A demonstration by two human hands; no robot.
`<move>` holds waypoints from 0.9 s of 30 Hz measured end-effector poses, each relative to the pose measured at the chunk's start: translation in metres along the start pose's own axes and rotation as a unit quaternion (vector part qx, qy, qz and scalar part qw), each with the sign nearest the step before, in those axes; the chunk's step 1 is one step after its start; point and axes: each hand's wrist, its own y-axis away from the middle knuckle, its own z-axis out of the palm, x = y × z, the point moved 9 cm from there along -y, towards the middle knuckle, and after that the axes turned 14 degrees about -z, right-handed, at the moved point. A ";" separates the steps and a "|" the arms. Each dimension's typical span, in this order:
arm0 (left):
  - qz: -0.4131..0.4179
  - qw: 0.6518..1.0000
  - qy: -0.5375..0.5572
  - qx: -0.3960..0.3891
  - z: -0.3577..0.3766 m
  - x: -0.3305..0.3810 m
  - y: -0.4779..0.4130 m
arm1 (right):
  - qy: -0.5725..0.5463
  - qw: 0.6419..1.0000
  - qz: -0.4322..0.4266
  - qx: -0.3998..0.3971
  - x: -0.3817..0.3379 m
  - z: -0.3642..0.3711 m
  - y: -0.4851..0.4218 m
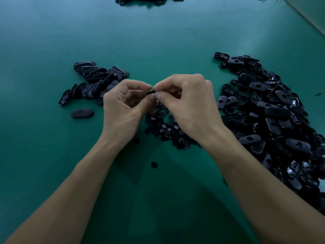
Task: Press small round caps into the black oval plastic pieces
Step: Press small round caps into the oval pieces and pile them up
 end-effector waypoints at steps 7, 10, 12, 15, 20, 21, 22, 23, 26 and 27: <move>0.001 1.000 0.001 -0.006 0.001 0.000 0.000 | 0.021 0.999 0.005 0.027 -0.002 -0.003 0.000; 0.001 1.000 0.000 0.000 0.000 -0.001 -0.001 | 0.030 0.999 0.013 0.026 -0.002 -0.003 0.000; 0.000 1.000 0.001 0.000 0.000 -0.002 -0.001 | 0.037 0.999 0.020 0.018 -0.002 -0.001 0.001; 0.000 1.000 -0.002 -0.004 0.000 -0.002 -0.002 | 0.045 0.999 0.030 0.005 -0.001 0.001 0.001; -0.003 1.000 -0.017 -0.015 0.001 -0.004 -0.004 | 0.055 0.998 0.039 -0.017 0.002 0.004 0.000; -0.002 1.000 -0.020 -0.020 0.002 -0.004 -0.004 | 0.054 0.998 0.038 -0.017 0.002 0.004 0.000; -0.002 0.999 -0.024 -0.026 0.002 -0.004 -0.004 | 0.052 0.998 0.037 -0.017 0.002 0.003 0.000; -0.002 0.999 -0.029 -0.030 0.003 -0.004 -0.004 | 0.050 0.998 0.036 -0.017 0.002 0.003 0.000; -0.002 0.999 -0.039 -0.036 0.003 -0.006 -0.005 | 0.048 0.998 0.033 -0.016 0.002 0.005 0.001; -0.002 0.998 -0.044 -0.038 0.003 -0.007 -0.005 | 0.052 0.998 0.032 -0.019 0.000 0.006 0.002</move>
